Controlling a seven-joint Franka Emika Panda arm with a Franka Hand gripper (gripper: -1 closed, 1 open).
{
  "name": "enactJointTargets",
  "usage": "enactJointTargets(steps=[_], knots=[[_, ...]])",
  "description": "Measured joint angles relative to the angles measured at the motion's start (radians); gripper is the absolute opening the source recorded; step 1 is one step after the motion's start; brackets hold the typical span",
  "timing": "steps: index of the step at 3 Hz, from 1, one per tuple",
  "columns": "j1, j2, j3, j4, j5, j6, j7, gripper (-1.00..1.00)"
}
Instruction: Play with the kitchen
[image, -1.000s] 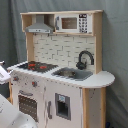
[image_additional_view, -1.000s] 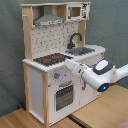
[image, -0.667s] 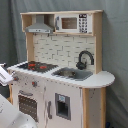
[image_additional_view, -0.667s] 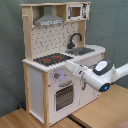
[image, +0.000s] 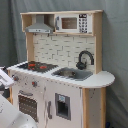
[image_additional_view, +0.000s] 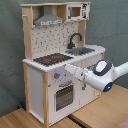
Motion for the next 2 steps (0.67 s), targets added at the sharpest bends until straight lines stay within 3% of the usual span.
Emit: enactJointTargets(steps=[2], knots=[[0.000,-0.001,0.000,-0.046,-0.044,0.132,0.167,1.00]])
